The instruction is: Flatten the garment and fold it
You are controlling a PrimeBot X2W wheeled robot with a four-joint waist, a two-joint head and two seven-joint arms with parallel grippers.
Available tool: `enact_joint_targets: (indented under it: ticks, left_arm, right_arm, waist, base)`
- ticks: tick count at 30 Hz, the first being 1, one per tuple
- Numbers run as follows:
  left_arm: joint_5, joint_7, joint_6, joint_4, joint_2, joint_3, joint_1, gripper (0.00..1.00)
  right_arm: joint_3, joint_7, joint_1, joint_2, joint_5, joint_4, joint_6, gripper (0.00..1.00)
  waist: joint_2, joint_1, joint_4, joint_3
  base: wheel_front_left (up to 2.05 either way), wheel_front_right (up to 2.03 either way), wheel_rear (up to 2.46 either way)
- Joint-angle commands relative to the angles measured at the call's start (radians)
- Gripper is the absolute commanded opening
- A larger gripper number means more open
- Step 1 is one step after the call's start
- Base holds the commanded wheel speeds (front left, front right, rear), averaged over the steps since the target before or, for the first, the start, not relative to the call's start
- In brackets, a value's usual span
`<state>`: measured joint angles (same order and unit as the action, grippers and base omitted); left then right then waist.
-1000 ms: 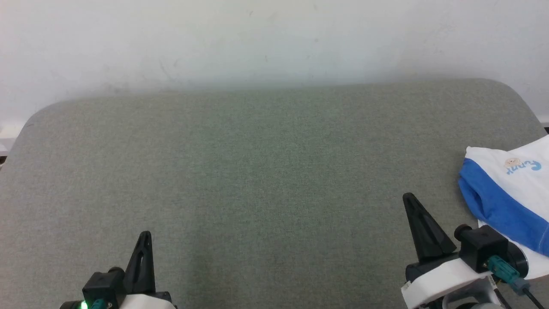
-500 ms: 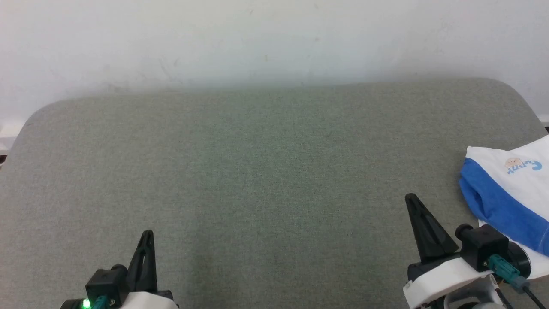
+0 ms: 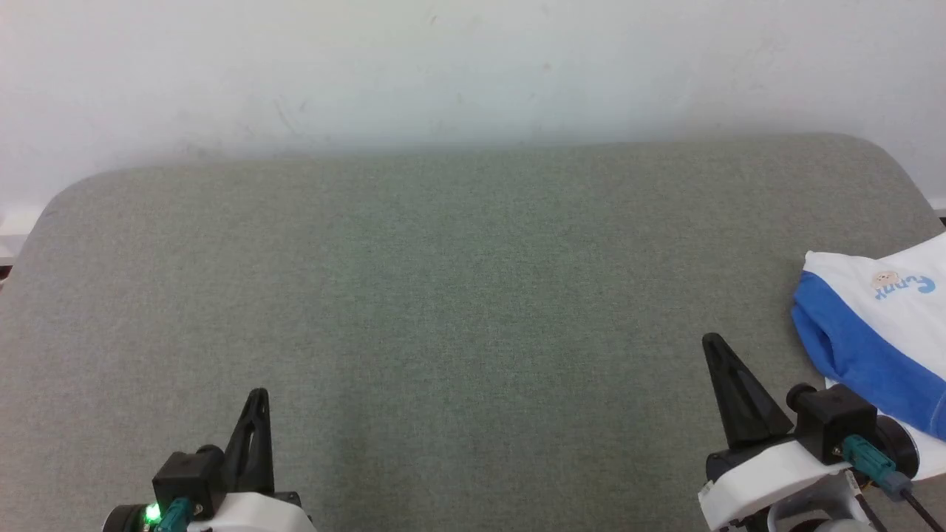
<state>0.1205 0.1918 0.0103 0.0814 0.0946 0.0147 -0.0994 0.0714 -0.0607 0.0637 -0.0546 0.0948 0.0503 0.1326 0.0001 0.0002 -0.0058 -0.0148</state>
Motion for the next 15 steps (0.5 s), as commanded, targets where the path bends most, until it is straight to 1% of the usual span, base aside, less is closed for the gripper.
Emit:
enact_joint_targets:
  ticks: [1, 15]
  left_arm:
    - [-0.011, -0.007, -0.003, -0.007, -0.004, -0.002, 0.015, 0.0]
    - [-0.028, -0.036, -0.004, -0.018, -0.01, -0.004, 0.028, 0.0]
  right_arm:
    - [-0.003, 0.003, -0.014, 0.001, -0.01, -0.003, 0.0, 0.0]
    - [-0.014, 0.012, -0.022, 0.002, -0.023, -0.011, -0.001, 0.0]
  waist:
    - [-0.0001, -0.0001, 0.0, 0.0]
    - [-0.0001, -0.0001, 0.001, 0.002]
  base:
    - [0.0, 0.0, 0.0]
    - [0.0, 0.0, 0.0]
